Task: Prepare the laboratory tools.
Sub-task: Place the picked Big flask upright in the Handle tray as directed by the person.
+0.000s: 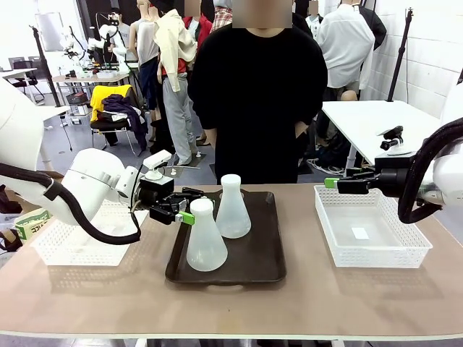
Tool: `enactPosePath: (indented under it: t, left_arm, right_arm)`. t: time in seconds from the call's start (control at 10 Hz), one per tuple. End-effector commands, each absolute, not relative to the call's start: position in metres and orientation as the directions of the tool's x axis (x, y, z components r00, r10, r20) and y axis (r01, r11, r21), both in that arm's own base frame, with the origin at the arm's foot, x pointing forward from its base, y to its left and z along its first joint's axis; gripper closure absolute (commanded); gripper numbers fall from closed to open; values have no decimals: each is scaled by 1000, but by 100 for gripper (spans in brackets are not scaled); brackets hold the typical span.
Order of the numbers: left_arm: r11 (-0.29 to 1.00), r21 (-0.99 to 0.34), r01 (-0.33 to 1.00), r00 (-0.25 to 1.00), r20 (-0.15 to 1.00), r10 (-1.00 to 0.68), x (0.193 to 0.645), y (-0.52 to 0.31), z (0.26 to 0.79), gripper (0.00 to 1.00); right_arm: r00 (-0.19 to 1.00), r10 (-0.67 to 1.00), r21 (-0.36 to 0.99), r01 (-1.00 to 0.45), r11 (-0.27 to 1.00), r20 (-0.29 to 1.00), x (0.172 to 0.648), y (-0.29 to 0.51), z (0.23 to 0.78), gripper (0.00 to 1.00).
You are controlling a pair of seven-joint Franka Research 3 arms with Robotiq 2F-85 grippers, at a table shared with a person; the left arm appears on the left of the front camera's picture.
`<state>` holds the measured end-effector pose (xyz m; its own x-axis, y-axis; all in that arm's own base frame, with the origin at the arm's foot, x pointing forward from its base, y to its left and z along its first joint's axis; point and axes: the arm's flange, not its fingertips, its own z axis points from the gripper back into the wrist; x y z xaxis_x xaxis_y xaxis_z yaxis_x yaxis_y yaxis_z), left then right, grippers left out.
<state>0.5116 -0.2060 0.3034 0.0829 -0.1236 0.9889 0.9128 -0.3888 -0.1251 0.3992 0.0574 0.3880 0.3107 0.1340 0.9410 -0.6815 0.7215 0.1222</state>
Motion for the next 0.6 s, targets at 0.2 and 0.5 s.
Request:
enactPosePath:
  t: [0.2, 0.5]
  left_arm:
    - [-385, -106, 917, 69, 992, -108, 512, -207, 304, 0]
    - [-385, -106, 917, 69, 992, -108, 512, -207, 304, 0]
  right_arm:
    - [313, 123, 133, -682, 719, 942, 399, 58, 387, 0]
    - [313, 123, 133, -682, 719, 942, 399, 58, 387, 0]
